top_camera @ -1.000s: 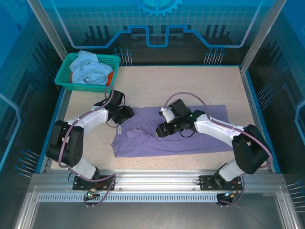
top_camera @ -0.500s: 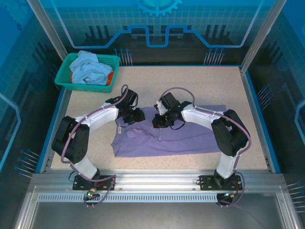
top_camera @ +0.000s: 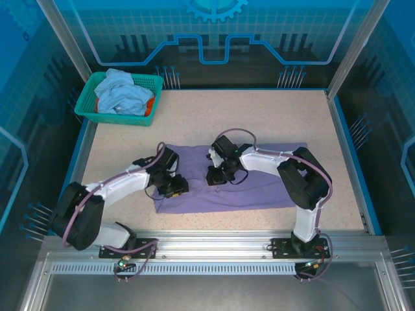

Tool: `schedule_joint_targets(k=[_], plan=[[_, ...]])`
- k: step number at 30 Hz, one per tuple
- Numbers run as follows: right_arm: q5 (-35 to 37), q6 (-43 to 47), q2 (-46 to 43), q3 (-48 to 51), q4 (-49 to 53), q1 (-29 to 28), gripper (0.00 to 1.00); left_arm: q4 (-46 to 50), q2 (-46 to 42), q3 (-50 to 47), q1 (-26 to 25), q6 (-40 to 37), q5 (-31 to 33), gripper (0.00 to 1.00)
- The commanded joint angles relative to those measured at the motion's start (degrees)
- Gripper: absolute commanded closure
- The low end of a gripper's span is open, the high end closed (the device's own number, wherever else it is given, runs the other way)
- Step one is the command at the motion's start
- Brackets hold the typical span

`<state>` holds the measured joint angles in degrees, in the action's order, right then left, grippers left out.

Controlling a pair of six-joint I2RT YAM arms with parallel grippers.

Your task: Fold and stack the t-shirts

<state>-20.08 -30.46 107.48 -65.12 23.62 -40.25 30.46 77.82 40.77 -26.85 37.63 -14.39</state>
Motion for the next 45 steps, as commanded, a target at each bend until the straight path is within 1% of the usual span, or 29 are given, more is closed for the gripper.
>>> schedule_joint_targets(k=[1, 2, 5, 8, 10, 13, 16, 18, 20, 23, 28, 31, 34, 38, 39, 40, 43, 45], plan=[[-0.8, 1.29, -2.69, 1.53, 2.19, -0.46, 0.89, 2.01, -5.2, -0.9, -0.2, 2.6, -2.07, 0.63], [-0.56, 1.21, -3.29, 1.73, 2.47, -0.07, 0.88, 2.55, -6.07, -0.34, -0.22, 2.86, -1.49, 0.62], [-2.02, -0.39, -5.36, 1.7, 1.89, 1.35, 0.85, 4.29, -7.01, 4.12, -0.13, 3.77, 3.94, 0.58], [-2.55, -1.15, -5.45, -0.58, 2.16, 1.17, 0.83, 3.76, -3.77, 10.17, 0.07, 3.33, 7.33, 0.57], [-2.68, -1.99, -4.54, -2.11, 2.32, 0.72, 0.83, 3.87, 1.2, 14.24, 0.11, 2.31, 8.71, 0.6], [-2.07, -3.94, -3.11, -3.32, 1.99, 0.74, 0.83, 3.27, 8.39, 18.03, 0.06, 0.62, 8.63, 0.66], [-2.64, -6.6, -1.26, -4.27, 0.31, 0.66, 0.83, 2.77, 13.93, 19.2, -0.04, 0.24, 8.12, 0.71], [-2.96, -6.98, 0.42, -5.44, 0.6, 0.44, 0.83, 2.64, 15.46, 18.44, -0.21, 0.42, 7.47, 0.72], [-2.59, -6.98, 1.71, -6.1, 1.21, 0.53, 0.83, 2.15, 14.77, 16.05, -0.22, 0.64, 7.36, 0.72], [-3.22, -6.16, 3.1, -5.96, 1.77, 0.64, 0.83, 2.32, 11.13, 11.58, -0.17, 0.67, 7.08, 0.71], [-3.8, -4.27, 4.13, -4.41, 3.8, 1.73, 0.83, 1.85, 4.15, 3.89, -0.17, 1.57, 1.65, 0.7], [-4.56, -3.53, 3.8, -3.31, 4.65, 2.79, 0.83, 0.86, 1.82, 0.23, -0.25, 1.84, -1.51, 0.69], [-4.61, -3.04, 3.11, -2.49, 5.01, 3.57, 0.83, 0.39, 0.7, -1.34, -0.19, 1.92, -2.83, 0.68], [-4.38, -3.67, 1.01, -1.26, 4.69, 4.21, 0.82, 0.96, 0.55, -0.17, -0.2, 2.28, -2.16, 0.68], [-4.27, -3.81, -0.08, -0.72, 4.37, 4.23, 0.81, 1.14, 0.64, 0.53, -0.24, 2.36, -1.93, 0.68], [-4.18, -4.2, -1.39, 0.03, 3.72, 4.21, 0.77, 1.44, 0.58, 1.42, -0.2, 2.45, -1.71, 0.68], [-2.85, -5.8, -5.98, 3.03, 2.0, 4.14, 0.61, 2.15, -1.5, 4.27, -0.14, 2.81, -0.48, 0.67], [-1.67, -6.41, -8.05, 4.41, 1.54, 4.06, 0.59, 3.11, -3.28, 6.52, -0.2, 2.59, 1.32, 0.66]])
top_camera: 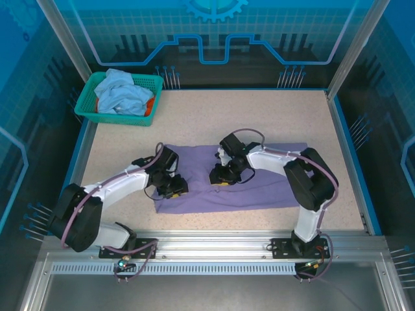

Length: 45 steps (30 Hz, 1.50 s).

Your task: Fold and stack the t-shirts

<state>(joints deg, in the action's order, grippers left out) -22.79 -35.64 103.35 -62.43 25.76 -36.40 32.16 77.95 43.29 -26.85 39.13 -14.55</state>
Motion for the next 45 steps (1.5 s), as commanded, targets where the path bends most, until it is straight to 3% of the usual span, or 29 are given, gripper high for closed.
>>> schedule_joint_targets(k=[1, 5, 8, 13, 19, 29, 34, 38, 41, 43, 45], plan=[[1.22, -1.48, -4.63, 2.34, -0.91, 0.25, 0.58, 2.06, -3.97, 5.4, -0.14, 0.8, 2.46, 0.65], [0.66, -3.0, -5.29, 2.48, -2.24, -0.84, 0.6, 2.1, -2.89, 8.88, 0.1, 0.2, 5.11, 0.65], [1.22, -3.95, -3.36, -0.27, -2.21, -2.54, 0.66, -0.24, 1.01, 9.72, 0.05, 0.31, 7.1, 0.68], [1.33, -6.75, 2.64, -4.41, -3.33, -3.25, 0.79, -8.23, 8.83, 7.48, -0.42, 3.76, 4.35, 0.75], [1.53, -6.37, 8.12, -5.24, -2.45, -2.61, 0.81, -8.64, 11.54, 4.13, -3.33, 3.96, 8.43, 0.75], [-0.71, -7.6, 5.12, 1.3, -7.6, -0.01, 0.66, -4.23, 11.54, -2.67, -4.44, 4.4, 19.66, 0.7], [-0.52, -8.09, -1.68, 4.27, -9.72, 1.08, 0.56, -2.11, 4.82, -3.55, -4.46, 6.89, 23.51, 0.59], [1.07, -8.21, -9.27, 5.74, -9.17, 5.53, 0.51, 1.55, -1.21, 1.87, -2.31, 7.8, 29.09, 0.45], [3.58, -8.04, -11.5, 4.26, -4.71, 11.79, 0.51, 1.37, -0.25, 8.25, 2.03, 7.0, 27.32, 0.44], [4.12, -7.14, -10.46, 2.22, -2.38, 16.72, 0.54, 0.28, 3.24, 12.79, 3.95, 5.54, 26.63, 0.48], [4.79, -6.06, -7.86, -0.44, 0.42, 21.19, 0.58, 0.04, 9.63, 18.09, 6.35, 4.88, 24.83, 0.59]])
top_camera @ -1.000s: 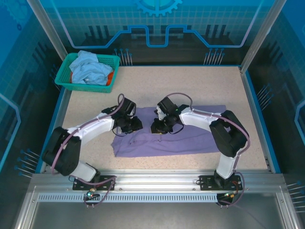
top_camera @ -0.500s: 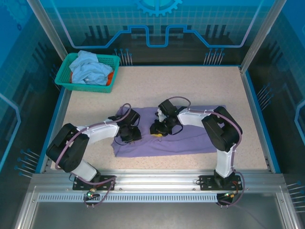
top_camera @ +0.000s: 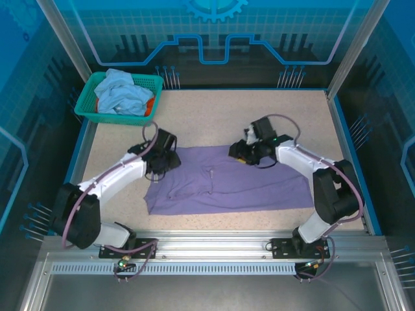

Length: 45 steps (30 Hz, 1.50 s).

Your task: Fold and stack the t-shirts

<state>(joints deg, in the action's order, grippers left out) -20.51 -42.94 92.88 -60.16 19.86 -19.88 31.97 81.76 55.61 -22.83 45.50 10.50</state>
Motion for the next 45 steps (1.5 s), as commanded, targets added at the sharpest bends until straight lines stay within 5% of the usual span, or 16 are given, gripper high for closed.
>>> schedule_joint_targets(k=[1, 3, 8, 18, 25, 34, 45], plan=[[2.47, 1.74, 3.87, -3.73, 6.83, 6.71, 0.61, -0.48, 8.75, 8.08, 3.3, -2.07, -1.95, 0.67], [2.71, 1.85, 6.65, -5.23, 7.46, 10.72, 0.69, -1.72, 14.43, 12.19, 4.15, -3.39, -1.92, 0.8], [3.43, 3.57, 13.45, -9.35, 8.49, 17.0, 0.75, -0.75, 25.92, 20.32, 6.81, -5.66, 0.11, 0.9], [1.16, 2.83, 19.11, -7.41, 6.02, 27.13, 0.76, 1.79, 32.62, 22.79, 11.6, -7.6, 10.1, 0.89], [-2.3, 1.74, 20.81, -6.81, 3.67, 30.13, 0.67, 1.58, 31.95, 22.35, 12.72, -7.82, 15.0, 0.85], [-2.48, 1.02, 5.78, -1.21, 0.78, 27.81, 0.47, 4.88, 21.39, 27.44, 5.7, -10.07, 9.53, 0.6], [4.54, 2.22, -6.19, 13.69, 3.05, 14.04, 0.46, -0.98, 22.43, 13.83, -1.52, 3.73, 3.28, 0.63]])
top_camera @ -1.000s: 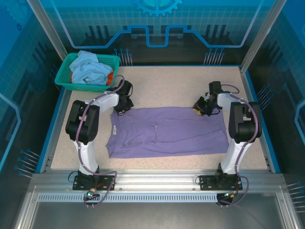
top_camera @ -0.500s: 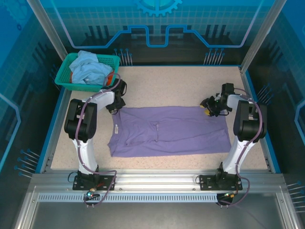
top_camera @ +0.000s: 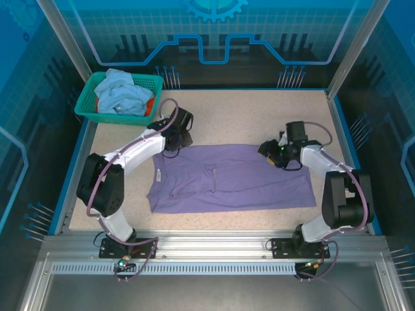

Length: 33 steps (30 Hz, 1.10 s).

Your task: Fold and stack the t-shirts

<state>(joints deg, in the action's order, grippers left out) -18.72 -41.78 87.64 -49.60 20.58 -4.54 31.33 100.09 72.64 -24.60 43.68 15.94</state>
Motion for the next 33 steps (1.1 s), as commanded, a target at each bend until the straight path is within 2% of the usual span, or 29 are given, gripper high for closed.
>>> schedule_joint_targets(k=[1, 4, 12, 20, 27, 28, 30, 33], plan=[[3.25, 1.29, -1.21, 3.88, 2.83, -1.81, 0.46, 0.04, 5.43, -3.06, 0.34, 6.15, -1.86, 0.63], [4.13, 1.42, -2.22, 6.44, 3.15, -2.34, 0.47, 0.65, 10.15, -0.97, 0.42, 5.29, 0.21, 0.61], [6.03, 0.3, -10.9, 11.22, 4.83, -2.64, 0.47, 4.63, 23.57, 15.94, 0.39, -1.4, 0.67, 0.6], [8.37, -0.63, -20.88, 12.01, 5.5, -3.01, 0.46, 11.13, 41.32, 46.45, 0.29, -5.26, -5.49, 0.6], [9.5, -0.94, -21.86, 9.04, 2.82, -5.84, 0.46, 9.6, 56.97, 80.04, -0.95, -8.63, -18.4, 0.57], [10.26, -0.77, -21.17, 8.24, 2.99, -6.66, 0.46, 7.6, 57.63, 81.75, -0.97, -8.12, -20.13, 0.55], [12.46, -0.1, -19.0, 5.73, 4.18, -9.07, 0.46, 2.84, 56.22, 81.36, -1.15, -6.44, -21.81, 0.46], [13.14, 1.75, -14.33, 1.47, 7.0, -12.96, 0.46, 3.59, 50.27, 79.33, -1.15, -7.28, -21.94, 0.37]])
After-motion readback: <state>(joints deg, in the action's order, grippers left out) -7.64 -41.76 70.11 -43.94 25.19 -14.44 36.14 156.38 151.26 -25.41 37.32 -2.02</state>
